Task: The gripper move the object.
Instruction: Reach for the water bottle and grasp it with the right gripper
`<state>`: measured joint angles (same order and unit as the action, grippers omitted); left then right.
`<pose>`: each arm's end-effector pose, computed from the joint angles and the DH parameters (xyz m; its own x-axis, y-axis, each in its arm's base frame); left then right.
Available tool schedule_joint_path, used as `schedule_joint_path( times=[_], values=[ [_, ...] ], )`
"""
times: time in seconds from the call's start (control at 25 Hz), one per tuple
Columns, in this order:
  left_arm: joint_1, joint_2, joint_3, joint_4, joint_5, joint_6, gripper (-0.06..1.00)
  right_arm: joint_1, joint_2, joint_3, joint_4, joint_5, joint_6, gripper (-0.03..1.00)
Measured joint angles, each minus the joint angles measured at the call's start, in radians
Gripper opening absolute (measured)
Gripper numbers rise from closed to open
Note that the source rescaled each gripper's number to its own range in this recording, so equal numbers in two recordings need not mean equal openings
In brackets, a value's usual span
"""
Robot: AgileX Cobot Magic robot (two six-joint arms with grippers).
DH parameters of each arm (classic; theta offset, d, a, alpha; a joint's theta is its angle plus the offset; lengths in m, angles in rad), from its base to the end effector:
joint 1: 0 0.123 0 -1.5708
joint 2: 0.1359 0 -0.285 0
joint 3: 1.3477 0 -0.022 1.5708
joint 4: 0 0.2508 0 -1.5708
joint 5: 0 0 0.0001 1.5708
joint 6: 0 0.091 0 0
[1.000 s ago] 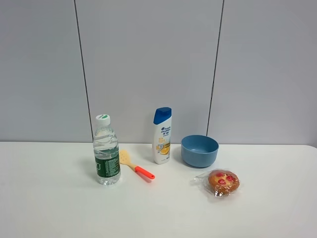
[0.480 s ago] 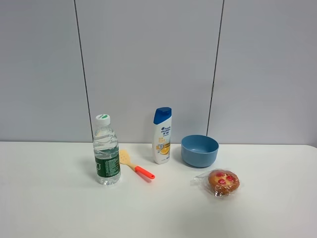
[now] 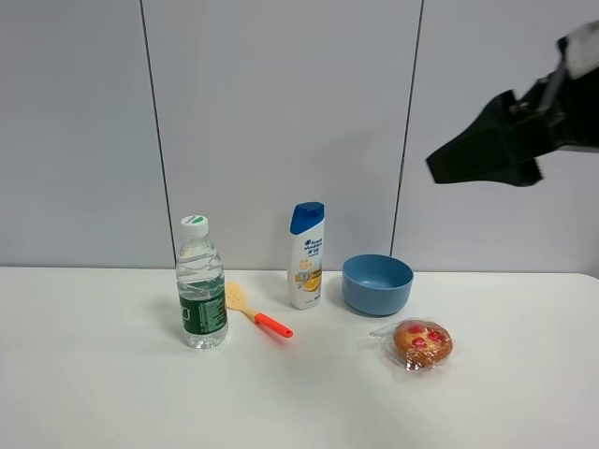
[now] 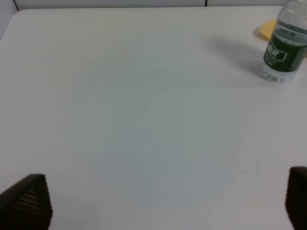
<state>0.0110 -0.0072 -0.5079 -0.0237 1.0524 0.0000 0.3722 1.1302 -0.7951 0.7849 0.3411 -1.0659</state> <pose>-0.0065 -0.0019 0.2801 -0.4350 -0.0165 -0.9003 0.0024 0.9998 -0.0195 0.2165 0.1077 0.3127 -0.2532 -0.4177 -0.8726 -0.6561 0.7370 -0.1624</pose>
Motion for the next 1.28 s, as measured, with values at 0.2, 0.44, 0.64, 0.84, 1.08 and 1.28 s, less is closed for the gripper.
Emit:
schedule_joint_path(
  times=[0.2, 0.44, 0.64, 0.84, 1.08, 1.28],
  values=[
    [0.0, 0.0, 0.0, 0.0, 0.0, 0.0, 1.0, 0.159, 0.165, -0.083, -0.015, -0.081, 0.0, 1.0],
    [0.0, 0.0, 0.0, 0.0, 0.0, 0.0, 1.0, 0.288, 0.315, -0.146, -0.038, -0.139, -0.001, 1.0],
    [0.0, 0.0, 0.0, 0.0, 0.0, 0.0, 1.0, 0.348, 0.442, -0.148, -0.038, -0.268, -0.002, 1.0],
    [0.0, 0.0, 0.0, 0.0, 0.0, 0.0, 1.0, 0.378, 0.58, -0.169, -0.039, -0.432, 0.001, 1.0],
    [0.0, 0.0, 0.0, -0.001, 0.0, 0.0, 1.0, 0.382, 0.717, -0.289, -0.038, -0.387, 0.067, 1.0],
    [0.0, 0.0, 0.0, -0.001, 0.0, 0.0, 1.0, 0.394, 0.787, -0.374, -0.038, -0.388, 0.079, 1.0]
  ],
)
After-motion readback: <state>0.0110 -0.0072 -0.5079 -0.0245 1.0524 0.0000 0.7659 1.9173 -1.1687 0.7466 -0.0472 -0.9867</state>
